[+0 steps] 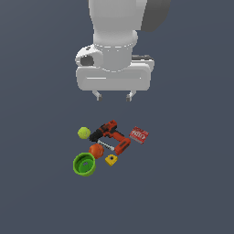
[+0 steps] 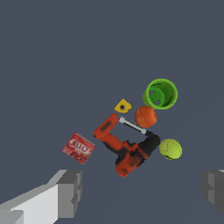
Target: Pick up a designated object from a clutter of objects.
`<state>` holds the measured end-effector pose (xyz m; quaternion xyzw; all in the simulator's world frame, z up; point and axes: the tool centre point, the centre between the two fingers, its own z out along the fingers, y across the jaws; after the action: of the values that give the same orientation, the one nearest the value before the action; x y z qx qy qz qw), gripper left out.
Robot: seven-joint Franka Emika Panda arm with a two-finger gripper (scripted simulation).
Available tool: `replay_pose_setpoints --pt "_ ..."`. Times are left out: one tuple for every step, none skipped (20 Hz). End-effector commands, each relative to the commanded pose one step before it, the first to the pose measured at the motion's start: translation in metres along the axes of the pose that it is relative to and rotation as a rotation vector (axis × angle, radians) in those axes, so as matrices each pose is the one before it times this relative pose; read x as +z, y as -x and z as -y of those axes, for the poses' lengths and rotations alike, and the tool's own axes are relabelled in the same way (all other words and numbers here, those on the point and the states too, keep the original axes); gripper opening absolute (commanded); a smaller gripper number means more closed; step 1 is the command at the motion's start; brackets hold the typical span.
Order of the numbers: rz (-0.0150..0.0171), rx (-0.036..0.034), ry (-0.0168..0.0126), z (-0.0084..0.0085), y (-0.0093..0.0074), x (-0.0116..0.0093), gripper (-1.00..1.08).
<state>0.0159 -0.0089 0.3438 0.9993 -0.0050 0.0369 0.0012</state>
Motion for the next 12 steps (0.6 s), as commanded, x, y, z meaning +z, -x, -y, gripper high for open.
replay_pose_setpoints --pt "0.00155 -0.00705 -0.0002 -0.00153 -0.00009 0.00284 1.0" --pt "0.00035 -0.00461 -0.00031 -0.00115 -0.00016 0.00159 1.0" --pt "0.00039 -0.00541 -0.00038 -0.00136 -0.00018 0.00186 1.0" --pt "0.0005 -0.00618 -0.00038 -0.00156 -0.00017 0.00215 1.0" --pt "0.00067 -0.00717 -0.00035 -0.0017 -0.00015 0.0025 1.0" --pt "0.00082 -0.00815 -0.00033 -0.00188 -0.00012 0.00285 1.0" --pt "0.00093 -0.00905 -0.00035 -0.00207 -0.00009 0.00316 1.0" --pt "0.00097 -0.00984 -0.00042 -0.00229 -0.00005 0.00344 1.0" --pt "0.001 -0.01064 -0.00049 -0.00252 0.0 0.00371 1.0" --pt "0.00106 -0.01147 -0.00053 -0.00274 0.00007 0.004 1.0" --pt "0.00115 -0.01236 -0.00055 -0.00294 0.00015 0.00431 1.0" --pt "0.00123 -0.01325 -0.00059 -0.00314 0.00026 0.00462 1.0"
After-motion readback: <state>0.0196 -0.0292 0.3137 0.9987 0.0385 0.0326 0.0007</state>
